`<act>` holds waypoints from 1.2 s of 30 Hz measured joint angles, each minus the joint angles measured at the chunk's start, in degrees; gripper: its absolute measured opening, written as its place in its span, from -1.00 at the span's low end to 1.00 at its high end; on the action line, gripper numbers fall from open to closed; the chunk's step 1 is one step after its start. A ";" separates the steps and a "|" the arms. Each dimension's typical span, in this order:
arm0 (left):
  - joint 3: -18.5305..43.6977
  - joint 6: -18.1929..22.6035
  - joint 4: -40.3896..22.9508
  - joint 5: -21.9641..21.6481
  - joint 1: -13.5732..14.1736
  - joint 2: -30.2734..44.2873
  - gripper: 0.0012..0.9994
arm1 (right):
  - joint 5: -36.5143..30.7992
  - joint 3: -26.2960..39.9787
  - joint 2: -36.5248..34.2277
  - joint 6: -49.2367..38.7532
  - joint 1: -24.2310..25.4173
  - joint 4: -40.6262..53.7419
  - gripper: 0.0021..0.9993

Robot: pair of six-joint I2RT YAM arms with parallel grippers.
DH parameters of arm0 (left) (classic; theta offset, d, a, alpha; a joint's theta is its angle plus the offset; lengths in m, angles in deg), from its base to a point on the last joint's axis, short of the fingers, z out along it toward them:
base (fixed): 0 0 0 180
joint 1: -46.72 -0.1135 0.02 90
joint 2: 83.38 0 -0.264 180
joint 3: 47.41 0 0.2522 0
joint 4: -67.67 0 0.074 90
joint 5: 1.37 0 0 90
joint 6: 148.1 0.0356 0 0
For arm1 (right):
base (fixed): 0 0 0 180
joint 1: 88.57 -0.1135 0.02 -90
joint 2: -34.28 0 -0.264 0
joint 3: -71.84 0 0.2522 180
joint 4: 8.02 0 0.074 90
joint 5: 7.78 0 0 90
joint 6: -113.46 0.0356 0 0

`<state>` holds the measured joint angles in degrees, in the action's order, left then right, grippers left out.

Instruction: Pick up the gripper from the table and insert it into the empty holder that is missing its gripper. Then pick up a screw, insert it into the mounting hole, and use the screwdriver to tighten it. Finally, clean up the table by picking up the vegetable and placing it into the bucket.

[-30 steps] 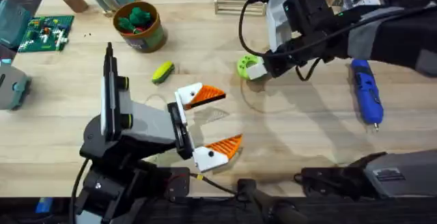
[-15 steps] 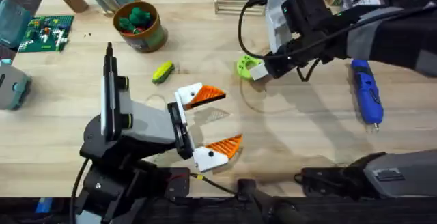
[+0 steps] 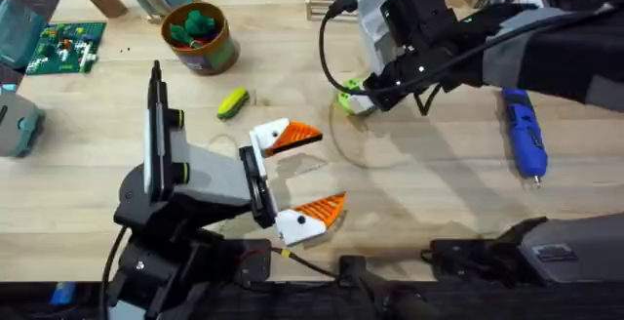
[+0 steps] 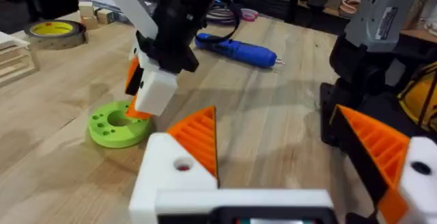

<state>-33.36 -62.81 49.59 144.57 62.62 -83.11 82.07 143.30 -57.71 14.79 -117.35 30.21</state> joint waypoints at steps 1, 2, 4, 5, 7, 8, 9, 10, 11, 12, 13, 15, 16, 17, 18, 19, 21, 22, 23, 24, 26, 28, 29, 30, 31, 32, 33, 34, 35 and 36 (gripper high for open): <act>0.00 0.00 0.00 0.00 0.00 0.00 0.99 | -0.22 0.00 -0.01 0.00 0.00 0.00 0.15; 0.00 0.00 0.00 0.00 0.00 0.00 0.99 | -0.35 0.00 -0.01 0.00 0.00 0.00 0.15; 0.00 0.00 0.00 0.00 0.00 0.00 0.99 | -0.50 0.00 -0.01 0.00 0.00 0.00 0.15; 0.00 0.00 0.00 0.00 0.00 -0.01 0.99 | -0.49 0.00 -0.01 0.00 0.00 0.00 0.15; 0.00 0.00 -0.05 0.00 0.00 0.00 0.99 | -0.38 0.00 0.00 0.00 0.00 -0.02 0.15; 0.00 -0.02 -0.25 0.00 0.00 0.00 0.99 | -0.24 0.00 -0.01 0.00 0.00 -0.04 0.15; 0.00 0.00 -0.33 0.00 0.00 0.00 0.99 | -0.22 0.00 -0.01 0.00 0.00 -0.07 0.15; 0.00 0.00 -0.39 0.04 0.00 0.00 0.99 | -0.20 0.00 -0.01 0.00 0.00 -0.09 0.15; 0.00 0.00 -0.39 0.04 0.00 0.00 0.99 | -0.21 0.00 -0.01 0.00 0.00 -0.07 0.15; 0.00 0.00 -0.39 0.04 0.00 0.00 0.99 | -0.21 0.00 -0.10 0.00 0.00 -0.09 0.15; 0.00 0.01 -0.39 0.04 0.00 0.00 0.99 | -0.20 0.02 -0.19 0.00 0.00 -0.15 0.15; 0.00 0.00 -0.39 0.04 0.00 0.00 0.99 | -0.20 0.02 -0.59 0.00 0.00 -0.20 0.15; 0.00 0.00 -0.39 0.04 0.00 0.00 0.99 | -0.20 0.02 -0.82 0.00 -0.01 -0.20 0.15; 0.00 0.00 -0.39 0.06 0.00 0.00 0.99 | -0.20 0.02 -1.02 0.00 -0.04 -0.20 0.15; 0.00 0.00 -0.39 0.04 0.00 0.00 0.99 | -0.20 0.02 -1.15 0.00 -0.04 -0.19 0.15; 0.00 0.00 -0.39 0.05 0.00 0.00 0.99 | -0.20 0.02 -1.23 0.00 -0.04 -0.17 0.15; 0.00 0.00 -0.39 0.07 0.00 0.00 0.99 | -0.20 0.02 -1.26 0.00 -0.04 -0.17 0.15; 0.00 0.00 -0.39 0.07 0.00 0.00 0.99 | -0.20 0.02 -1.26 0.00 -0.04 -0.22 0.15; 0.00 0.00 -0.39 0.07 0.00 0.00 0.99 | -0.19 0.02 -1.26 0.00 -0.04 -0.20 0.15; 0.00 0.00 -0.39 0.07 0.00 0.00 0.99 | -0.18 0.02 -1.26 0.00 -0.04 -0.20 0.15; 0.00 0.00 -0.39 0.07 0.00 0.00 0.99 | -0.19 0.02 -1.28 0.00 -0.04 -0.20 0.15; 0.00 0.00 -0.39 0.07 0.00 0.00 0.99 | -0.18 0.02 -1.30 0.00 -0.04 -0.22 0.15; 0.00 0.00 -0.39 0.07 0.00 0.00 0.99 | -0.20 0.02 -1.30 -0.02 -0.04 -0.20 0.14; 0.00 0.00 -0.40 0.07 0.00 0.00 0.99 | -0.17 0.02 -1.30 -0.02 -0.04 -0.20 0.12; 0.00 0.00 -0.39 0.07 0.00 0.00 0.99 | -0.17 0.02 -1.30 -0.02 -0.04 -0.20 0.10; 0.00 0.00 -0.39 0.07 0.00 0.00 0.99 | -0.17 0.02 -1.30 -0.11 -0.04 -0.20 0.07; 0.00 0.00 -0.39 0.07 0.00 0.00 0.99 | -0.17 0.02 -1.30 -0.17 -0.04 -0.20 0.02; 0.00 0.00 -0.39 0.07 0.00 0.00 0.99 | -0.17 0.02 -1.30 -0.17 -0.04 -0.20 -0.03; 0.00 0.02 -0.39 0.07 0.00 0.00 0.99 | -0.17 0.02 -1.30 -0.17 -0.04 -0.20 -0.08; 0.00 0.00 -0.39 0.07 0.00 0.00 0.99 | -0.15 0.02 -1.30 -0.19 -0.04 -0.20 -0.12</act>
<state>-33.36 -62.81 49.19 144.64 62.62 -83.11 81.92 143.32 -59.01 14.60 -117.39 30.01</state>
